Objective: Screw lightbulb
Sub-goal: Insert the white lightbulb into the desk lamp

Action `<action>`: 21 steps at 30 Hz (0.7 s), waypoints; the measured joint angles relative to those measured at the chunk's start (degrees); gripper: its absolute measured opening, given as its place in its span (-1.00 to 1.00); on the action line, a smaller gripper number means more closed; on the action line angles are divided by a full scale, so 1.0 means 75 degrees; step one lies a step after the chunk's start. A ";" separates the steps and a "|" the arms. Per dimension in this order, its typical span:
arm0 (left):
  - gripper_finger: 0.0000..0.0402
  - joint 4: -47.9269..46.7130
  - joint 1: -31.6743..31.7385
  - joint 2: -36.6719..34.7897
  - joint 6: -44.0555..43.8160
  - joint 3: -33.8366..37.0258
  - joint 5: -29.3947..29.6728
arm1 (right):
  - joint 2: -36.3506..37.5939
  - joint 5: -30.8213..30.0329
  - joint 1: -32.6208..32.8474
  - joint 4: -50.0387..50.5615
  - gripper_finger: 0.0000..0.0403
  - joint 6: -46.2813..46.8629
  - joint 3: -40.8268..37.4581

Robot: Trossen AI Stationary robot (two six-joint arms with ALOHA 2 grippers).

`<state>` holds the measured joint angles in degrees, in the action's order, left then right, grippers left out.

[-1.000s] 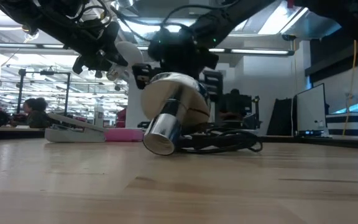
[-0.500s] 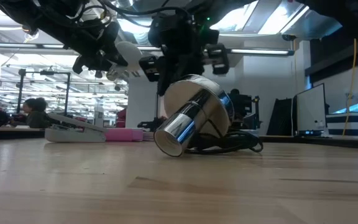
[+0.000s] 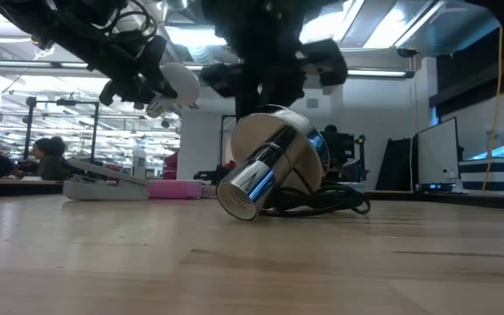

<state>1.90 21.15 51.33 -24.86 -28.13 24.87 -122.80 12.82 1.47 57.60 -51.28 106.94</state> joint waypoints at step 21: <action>-0.23 -0.0183 0.0000 0.0006 -0.0086 -0.0001 0.0002 | 0.1789 -0.3080 0.1182 0.0951 -0.56 0.2025 -0.0003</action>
<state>0.53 21.15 51.37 -25.50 -28.13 24.88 -109.38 -10.28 10.33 64.73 -36.10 106.91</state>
